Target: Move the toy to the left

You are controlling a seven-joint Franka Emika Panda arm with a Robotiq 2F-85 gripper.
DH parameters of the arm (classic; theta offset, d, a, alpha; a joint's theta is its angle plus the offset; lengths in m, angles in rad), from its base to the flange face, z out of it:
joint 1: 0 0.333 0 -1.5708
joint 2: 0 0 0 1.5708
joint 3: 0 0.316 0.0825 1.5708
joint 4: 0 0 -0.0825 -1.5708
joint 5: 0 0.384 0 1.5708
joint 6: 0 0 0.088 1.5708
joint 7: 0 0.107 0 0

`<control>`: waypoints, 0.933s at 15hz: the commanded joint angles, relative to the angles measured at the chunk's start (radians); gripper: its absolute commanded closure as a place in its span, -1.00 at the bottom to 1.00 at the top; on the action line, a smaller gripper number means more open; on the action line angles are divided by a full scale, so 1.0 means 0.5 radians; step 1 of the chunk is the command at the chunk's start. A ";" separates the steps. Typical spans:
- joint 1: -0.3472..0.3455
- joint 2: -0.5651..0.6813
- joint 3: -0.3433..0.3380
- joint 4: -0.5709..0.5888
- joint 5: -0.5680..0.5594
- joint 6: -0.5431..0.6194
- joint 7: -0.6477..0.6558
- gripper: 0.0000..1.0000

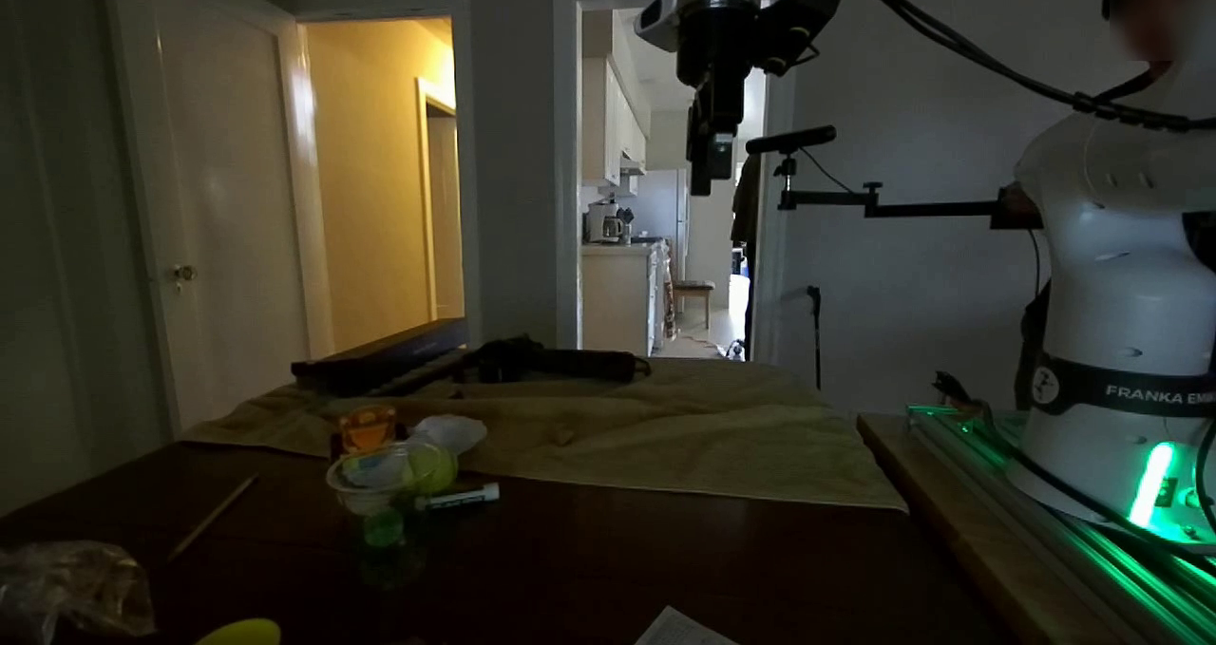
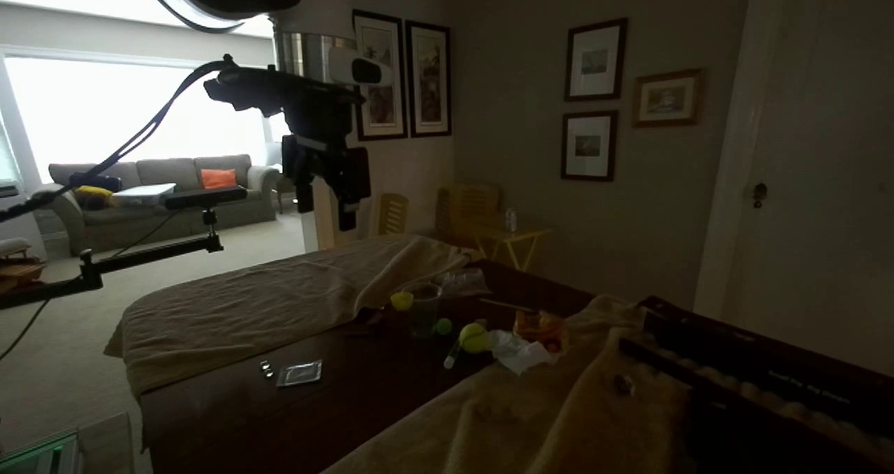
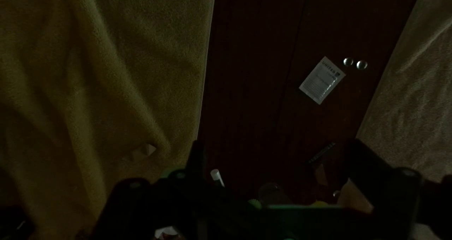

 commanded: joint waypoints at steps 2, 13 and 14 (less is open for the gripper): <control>-0.002 0.000 0.002 0.004 0.001 -0.005 0.000 -1.00; -0.117 0.387 -0.140 -0.104 0.011 1.275 0.053 -1.00; -0.118 0.491 -0.203 -0.051 0.036 1.371 -0.026 -1.00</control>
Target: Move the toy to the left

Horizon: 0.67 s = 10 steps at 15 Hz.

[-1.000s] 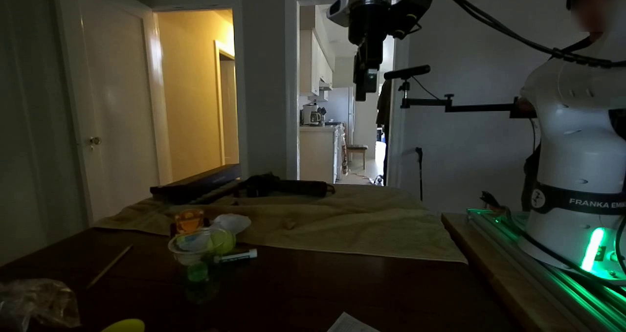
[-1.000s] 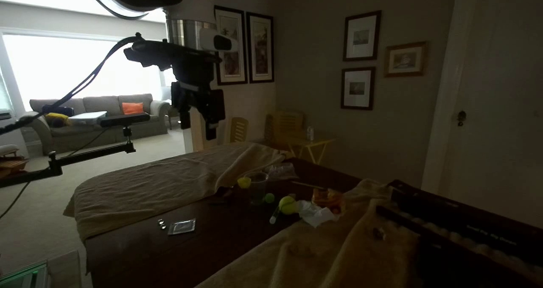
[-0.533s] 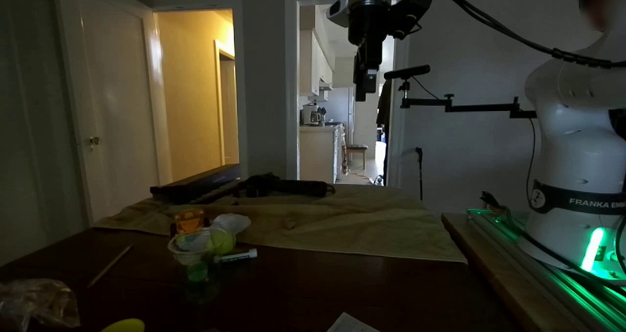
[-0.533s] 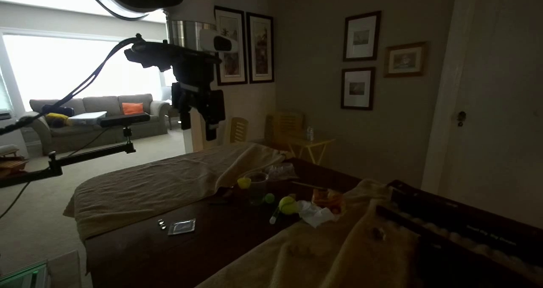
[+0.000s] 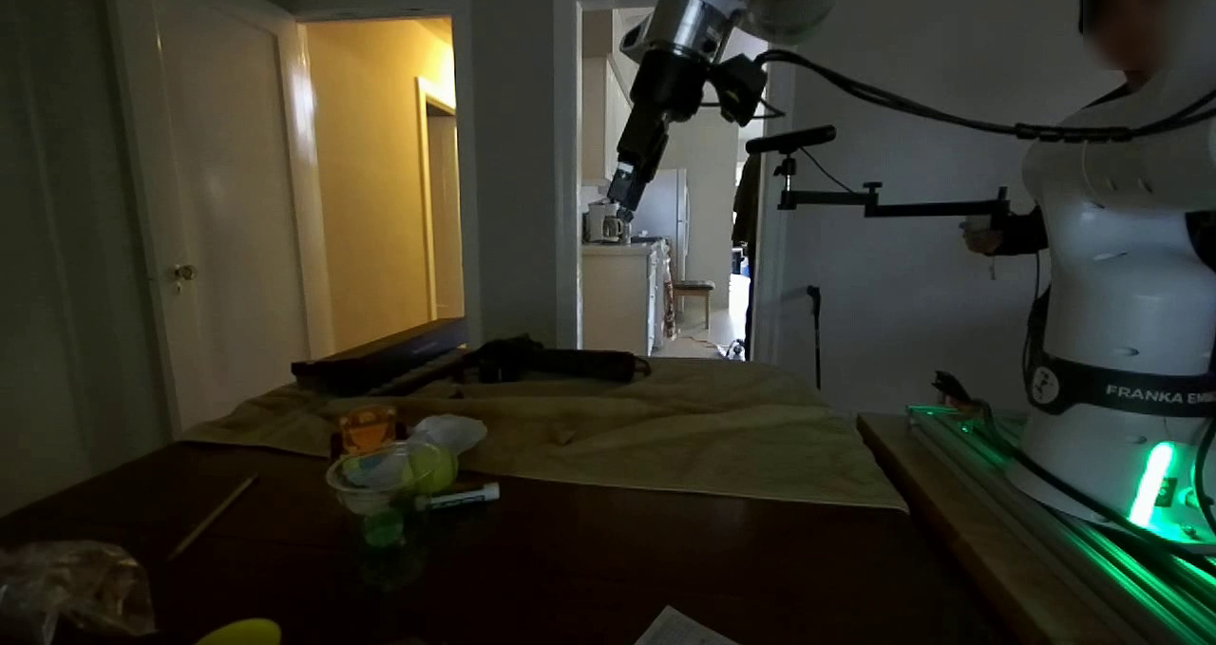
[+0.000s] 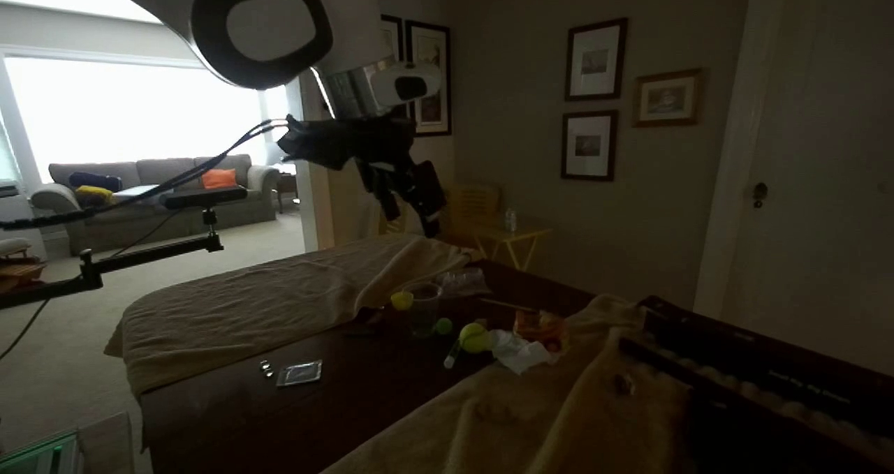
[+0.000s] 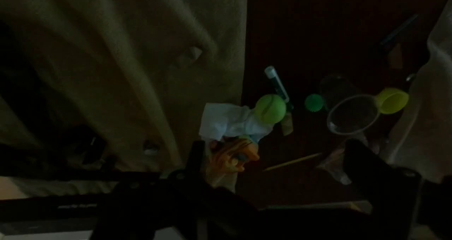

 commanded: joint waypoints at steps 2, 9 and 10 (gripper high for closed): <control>0.020 0.490 -0.244 0.229 0.125 0.463 -0.340 -1.00; 0.134 1.135 -0.278 0.960 0.777 0.469 -1.048 -1.00; 0.124 1.216 -0.253 1.061 0.799 0.442 -1.052 -1.00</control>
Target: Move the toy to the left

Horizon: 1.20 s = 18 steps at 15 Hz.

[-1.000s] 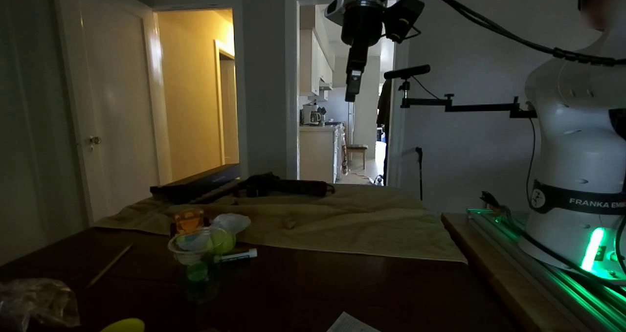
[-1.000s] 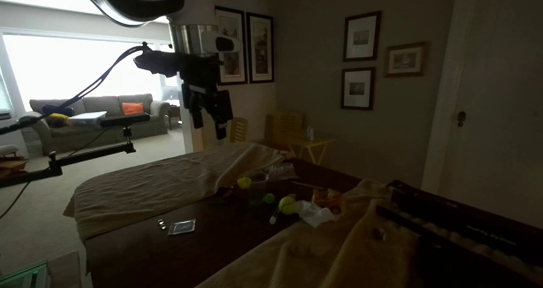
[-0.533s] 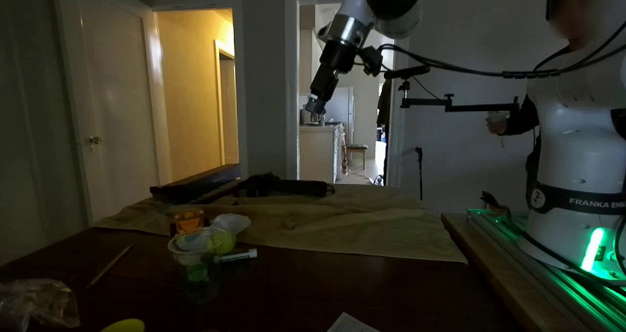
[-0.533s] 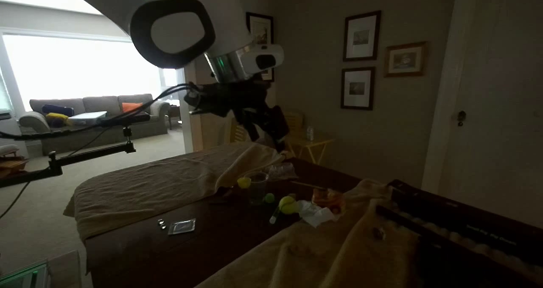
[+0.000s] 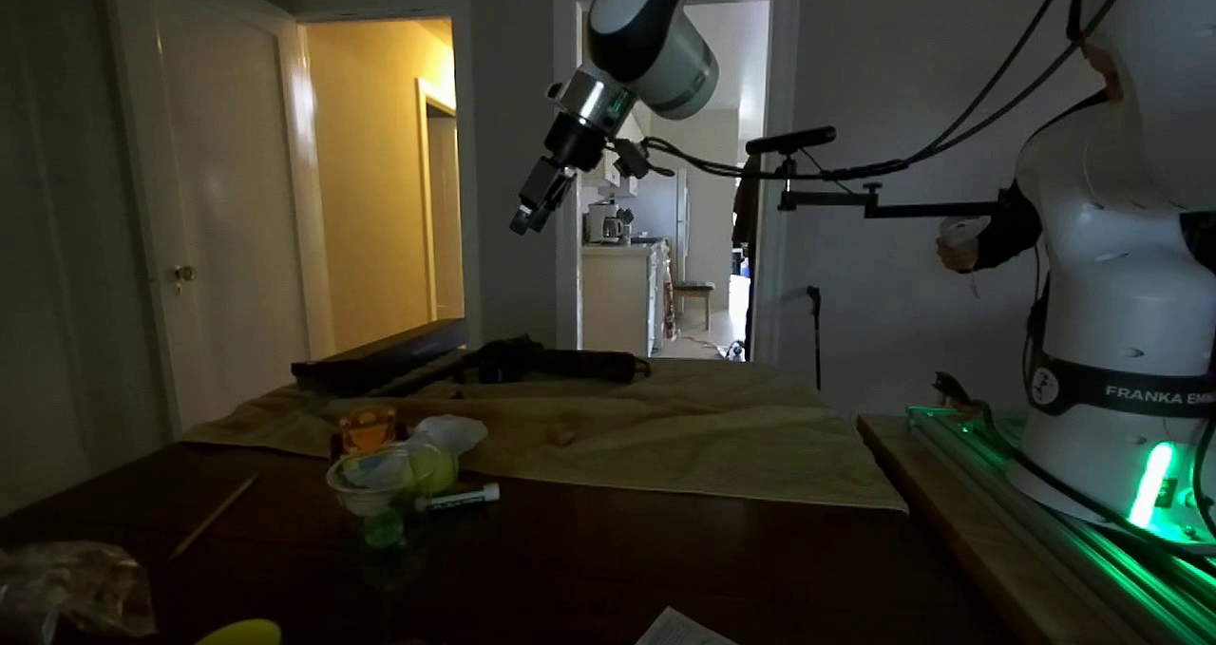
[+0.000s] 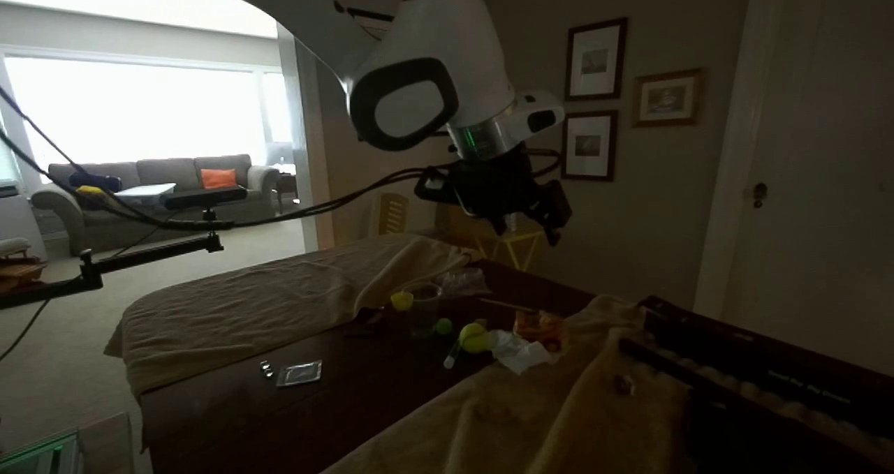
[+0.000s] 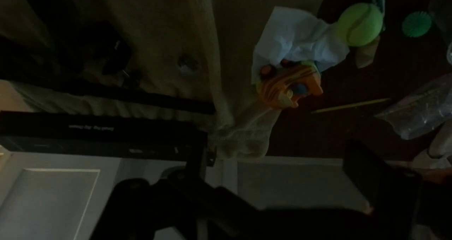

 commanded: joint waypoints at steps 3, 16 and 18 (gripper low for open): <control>0.003 0.456 0.070 0.641 0.085 -0.273 0.072 -1.00; -0.292 0.652 0.498 1.035 -0.208 -0.597 0.682 -1.00; -0.253 0.638 0.484 0.965 -0.194 -0.602 0.963 -1.00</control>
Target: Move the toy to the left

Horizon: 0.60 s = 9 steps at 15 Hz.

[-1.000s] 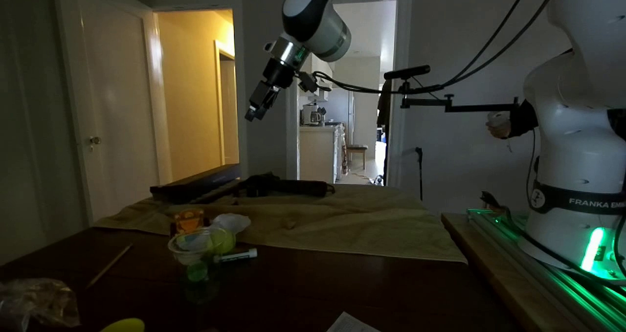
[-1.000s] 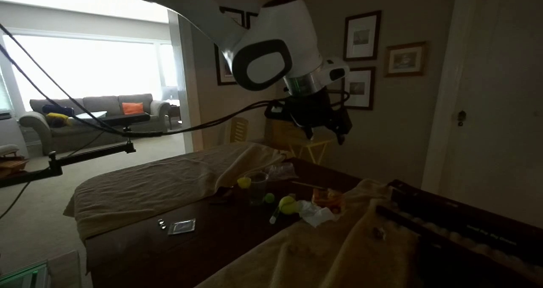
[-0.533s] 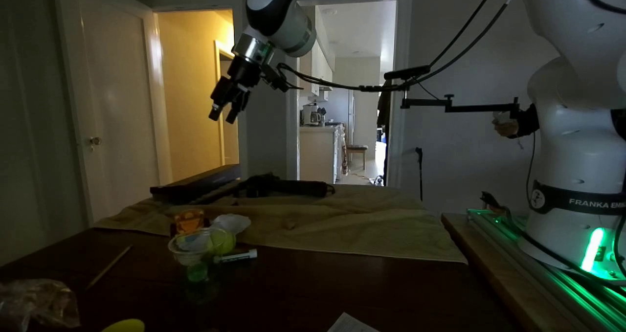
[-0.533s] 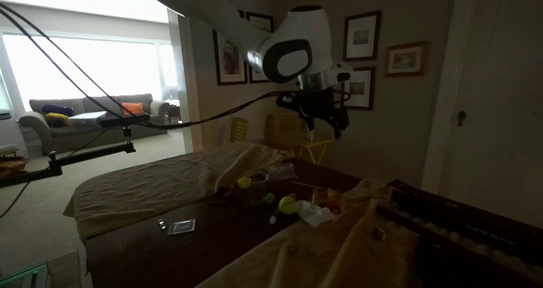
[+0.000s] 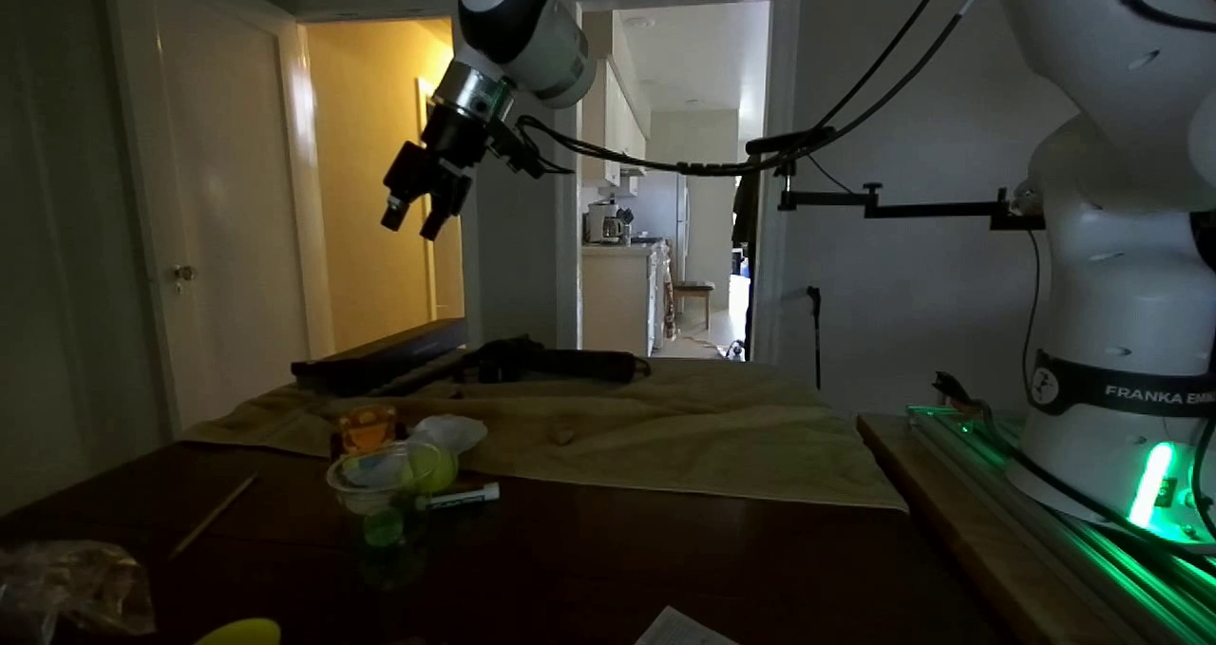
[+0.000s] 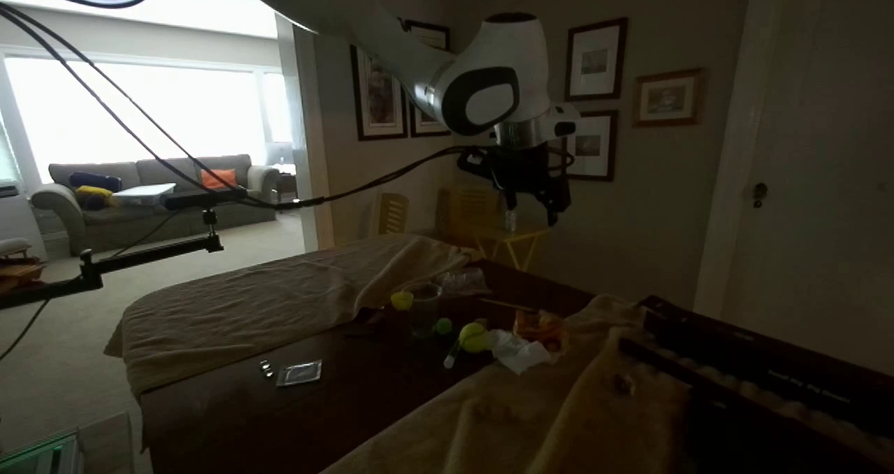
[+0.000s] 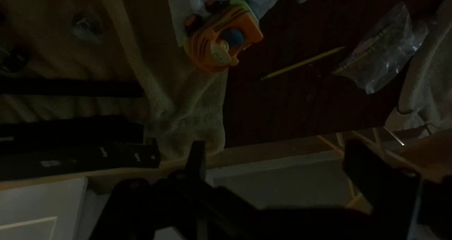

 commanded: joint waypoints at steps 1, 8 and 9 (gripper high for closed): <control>0.034 -0.048 0.010 -0.129 -0.039 -0.014 0.444 -1.00; 0.100 0.119 -0.033 -0.072 -0.004 -0.061 1.181 -1.00; 0.106 0.158 -0.060 -0.044 -0.026 -0.083 1.286 -1.00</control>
